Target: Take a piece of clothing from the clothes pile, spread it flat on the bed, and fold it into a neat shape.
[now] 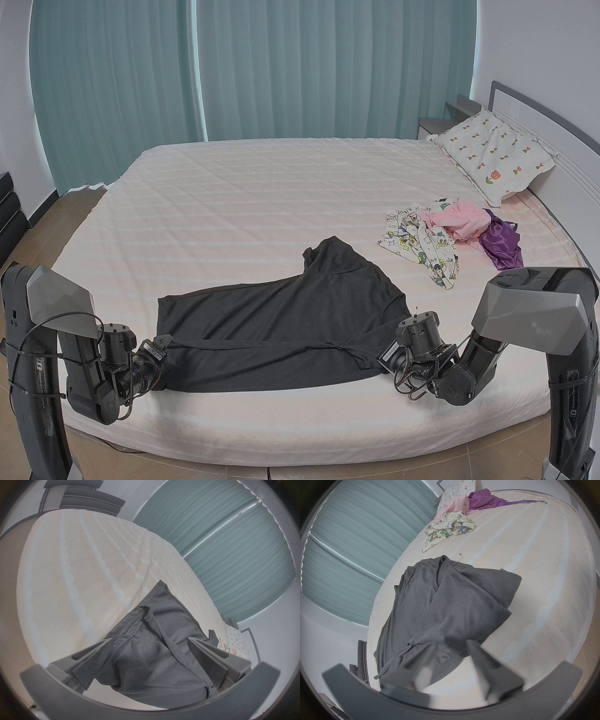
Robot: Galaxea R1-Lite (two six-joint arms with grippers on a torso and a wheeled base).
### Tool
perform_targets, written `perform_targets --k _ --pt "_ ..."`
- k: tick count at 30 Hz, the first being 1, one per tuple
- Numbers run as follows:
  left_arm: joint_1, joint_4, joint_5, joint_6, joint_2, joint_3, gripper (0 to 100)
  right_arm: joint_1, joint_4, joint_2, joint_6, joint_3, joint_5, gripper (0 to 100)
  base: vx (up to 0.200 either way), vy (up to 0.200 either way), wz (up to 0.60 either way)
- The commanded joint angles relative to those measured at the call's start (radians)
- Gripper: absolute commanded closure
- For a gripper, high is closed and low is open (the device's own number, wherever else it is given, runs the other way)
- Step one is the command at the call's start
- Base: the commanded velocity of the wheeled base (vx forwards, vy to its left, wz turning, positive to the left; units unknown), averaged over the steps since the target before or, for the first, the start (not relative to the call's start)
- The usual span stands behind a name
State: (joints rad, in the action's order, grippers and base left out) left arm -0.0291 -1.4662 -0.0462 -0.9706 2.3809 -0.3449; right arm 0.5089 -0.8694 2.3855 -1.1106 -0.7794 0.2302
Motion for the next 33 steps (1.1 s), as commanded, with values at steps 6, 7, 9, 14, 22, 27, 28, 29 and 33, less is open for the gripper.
perform_targets --k 6,7,9,14,22,27,28,29,33 --pt "0.000 0.000 -0.001 0.000 0.001 0.000 0 -0.010 -0.005 0.011 -0.003 -0.020 -0.006 0 0.000 0.000 0.00" --pt "0.000 0.000 -0.001 0.000 0.001 0.000 0 -0.013 -0.005 0.012 -0.003 -0.024 -0.008 0 0.000 0.000 0.00" --pt "0.000 0.000 -0.001 0.000 0.001 0.000 0 -0.017 -0.007 0.014 -0.006 -0.034 -0.008 0 0.000 0.000 0.00" --pt "0.000 0.000 -0.001 0.000 0.001 -0.002 0 -0.030 -0.007 0.023 -0.014 -0.070 -0.019 0 0.000 0.000 0.00" --pt "0.000 0.000 -0.001 0.000 0.001 -0.002 0 -0.021 -0.003 0.012 -0.014 -0.051 -0.008 100 0.000 0.000 0.00" --pt "0.000 0.000 -0.001 0.000 0.001 -0.002 0 -0.020 -0.003 0.012 -0.014 -0.040 -0.006 100 0.000 0.000 0.00" --pt "0.000 0.000 -0.001 0.000 0.001 -0.002 0 -0.020 -0.003 0.012 -0.014 -0.040 -0.006 100 0.000 0.000 0.00" --pt "0.000 0.000 -0.001 0.000 0.001 -0.002 0 -0.020 -0.002 0.012 -0.014 -0.038 -0.006 100 0.000 0.000 0.00" --pt "0.000 0.000 -0.001 0.000 0.001 -0.002 0 -0.020 -0.003 0.007 -0.011 -0.035 -0.005 100 0.000 0.000 0.00"
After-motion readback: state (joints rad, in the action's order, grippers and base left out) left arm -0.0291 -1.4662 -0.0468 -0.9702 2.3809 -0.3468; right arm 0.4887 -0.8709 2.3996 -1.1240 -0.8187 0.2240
